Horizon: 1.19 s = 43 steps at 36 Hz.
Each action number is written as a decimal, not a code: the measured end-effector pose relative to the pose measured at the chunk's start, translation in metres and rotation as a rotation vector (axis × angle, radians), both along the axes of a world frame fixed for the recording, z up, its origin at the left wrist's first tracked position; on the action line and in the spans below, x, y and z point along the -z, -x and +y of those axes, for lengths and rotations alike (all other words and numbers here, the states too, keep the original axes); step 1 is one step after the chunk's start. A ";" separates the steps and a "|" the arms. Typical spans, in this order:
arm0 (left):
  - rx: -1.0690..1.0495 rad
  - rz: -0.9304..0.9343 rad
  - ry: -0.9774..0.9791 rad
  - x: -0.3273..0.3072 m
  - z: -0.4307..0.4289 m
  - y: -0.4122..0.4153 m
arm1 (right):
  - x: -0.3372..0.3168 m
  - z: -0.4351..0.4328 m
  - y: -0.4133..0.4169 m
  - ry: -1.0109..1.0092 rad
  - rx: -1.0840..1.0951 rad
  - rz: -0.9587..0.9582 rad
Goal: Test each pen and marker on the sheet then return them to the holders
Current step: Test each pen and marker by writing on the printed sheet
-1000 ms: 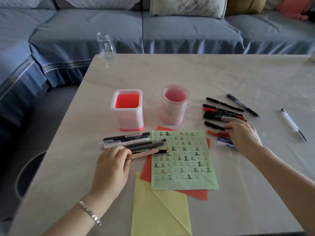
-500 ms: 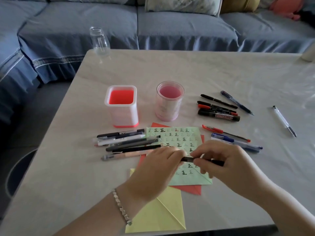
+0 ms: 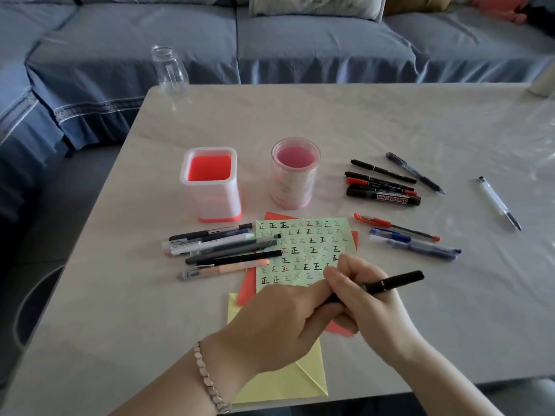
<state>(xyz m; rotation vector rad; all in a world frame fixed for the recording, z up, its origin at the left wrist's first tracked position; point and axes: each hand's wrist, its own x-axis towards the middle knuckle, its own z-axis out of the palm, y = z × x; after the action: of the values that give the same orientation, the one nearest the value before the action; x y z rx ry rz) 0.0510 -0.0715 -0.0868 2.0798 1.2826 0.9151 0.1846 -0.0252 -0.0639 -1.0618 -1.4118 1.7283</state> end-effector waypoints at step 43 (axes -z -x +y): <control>-0.080 0.735 -0.016 0.087 -0.006 -0.007 | 0.075 0.019 -0.036 -0.214 0.619 -0.264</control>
<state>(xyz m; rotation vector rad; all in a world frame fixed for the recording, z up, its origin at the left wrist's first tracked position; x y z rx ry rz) 0.0584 -0.0780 -0.1735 2.4951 1.7113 0.1621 0.2207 -0.0057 -0.1386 -1.4505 -1.2067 1.0017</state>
